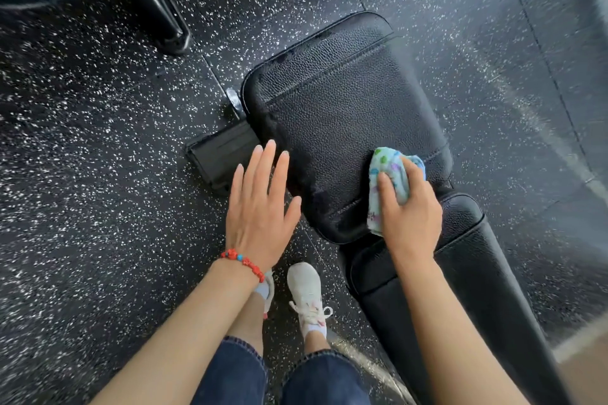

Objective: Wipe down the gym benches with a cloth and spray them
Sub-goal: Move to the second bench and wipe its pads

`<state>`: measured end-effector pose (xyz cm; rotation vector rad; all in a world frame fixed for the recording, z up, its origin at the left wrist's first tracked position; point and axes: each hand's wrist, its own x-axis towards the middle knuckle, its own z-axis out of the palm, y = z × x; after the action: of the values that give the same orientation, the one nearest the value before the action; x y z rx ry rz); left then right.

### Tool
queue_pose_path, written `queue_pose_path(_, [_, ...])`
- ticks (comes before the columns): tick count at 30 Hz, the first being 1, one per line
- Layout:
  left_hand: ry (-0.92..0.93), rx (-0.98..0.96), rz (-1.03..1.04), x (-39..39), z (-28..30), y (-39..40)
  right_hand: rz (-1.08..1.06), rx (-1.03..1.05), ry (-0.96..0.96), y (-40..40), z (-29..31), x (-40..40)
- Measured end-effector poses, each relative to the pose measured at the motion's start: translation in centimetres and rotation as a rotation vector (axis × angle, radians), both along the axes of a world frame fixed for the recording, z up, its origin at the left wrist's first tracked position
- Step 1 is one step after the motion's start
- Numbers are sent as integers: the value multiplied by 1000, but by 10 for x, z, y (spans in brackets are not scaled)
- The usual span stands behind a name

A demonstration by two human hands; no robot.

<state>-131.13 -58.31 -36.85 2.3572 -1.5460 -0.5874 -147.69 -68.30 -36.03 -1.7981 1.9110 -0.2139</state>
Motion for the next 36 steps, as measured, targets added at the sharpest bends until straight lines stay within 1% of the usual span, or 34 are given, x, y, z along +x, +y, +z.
queue_pose_path(3, [-2, 33, 9, -7, 18, 10, -68, 31, -89, 13, 17, -8])
queue_pose_path(6, [-13, 18, 29, -17, 37, 19, -118, 64, -172, 28, 37, -24])
queue_pose_path(13, [-62, -3, 101, -40, 102, 36, -45, 78, -299, 36, 94, -59])
queue_pose_path(18, [-78, -13, 169, -62, 156, 46, 76, 34, -370, 34, 142, -59])
queue_pose_path(23, [-64, -31, 240, -80, 204, 57, 122, 41, -445, 42, 186, -50])
queue_pose_path(29, [-73, -53, 342, -80, 254, 85, 206, 118, -484, 72, 227, -36])
queue_pose_path(36, [-120, -39, 519, -55, 290, 146, 419, 217, -491, 115, 259, 2])
